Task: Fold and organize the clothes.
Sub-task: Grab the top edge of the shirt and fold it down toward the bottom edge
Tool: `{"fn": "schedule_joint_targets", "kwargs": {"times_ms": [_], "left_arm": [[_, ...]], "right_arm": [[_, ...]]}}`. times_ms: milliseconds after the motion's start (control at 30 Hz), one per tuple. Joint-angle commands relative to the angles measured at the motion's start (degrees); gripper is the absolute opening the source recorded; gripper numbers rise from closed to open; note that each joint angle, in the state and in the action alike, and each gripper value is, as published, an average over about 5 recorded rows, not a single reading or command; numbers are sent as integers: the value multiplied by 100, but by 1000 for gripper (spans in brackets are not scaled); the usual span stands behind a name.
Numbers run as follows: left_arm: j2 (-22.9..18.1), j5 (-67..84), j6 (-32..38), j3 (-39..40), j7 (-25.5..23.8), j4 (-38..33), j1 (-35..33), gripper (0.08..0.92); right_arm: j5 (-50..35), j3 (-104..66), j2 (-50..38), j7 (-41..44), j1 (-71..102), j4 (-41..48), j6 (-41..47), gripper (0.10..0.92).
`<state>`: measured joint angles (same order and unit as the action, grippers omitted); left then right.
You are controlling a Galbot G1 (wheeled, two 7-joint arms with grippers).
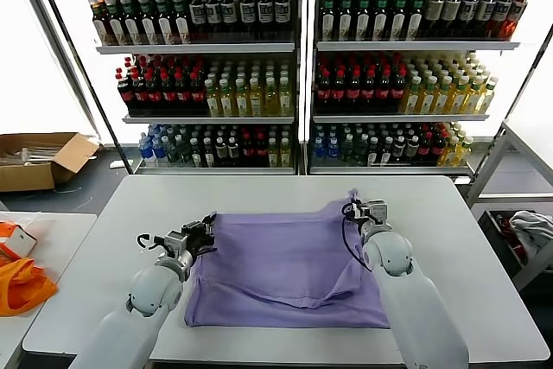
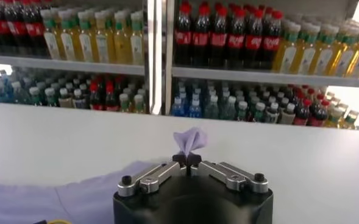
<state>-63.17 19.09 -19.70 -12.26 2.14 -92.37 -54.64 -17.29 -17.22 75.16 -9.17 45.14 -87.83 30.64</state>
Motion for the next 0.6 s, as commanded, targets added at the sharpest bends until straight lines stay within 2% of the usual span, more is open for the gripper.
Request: {"fn": "schedule_joint_targets", "kwargs": {"times_ms": [33,233,600], "left_arm": [[-1,-157,116,-221,-13,-698,-707,87],[-43,-372,121,-353,1,-1212,-1309,87],[-212,-672,134,-492,-21,-1564,-1936,87]], "right_arm": [[55,-240,-34,-134,921,-1546,81,113],[133,-544,2,-221,1983,-2201,14,113],[257,-755,-43,-424,2746,-2555,-39,113]]}}
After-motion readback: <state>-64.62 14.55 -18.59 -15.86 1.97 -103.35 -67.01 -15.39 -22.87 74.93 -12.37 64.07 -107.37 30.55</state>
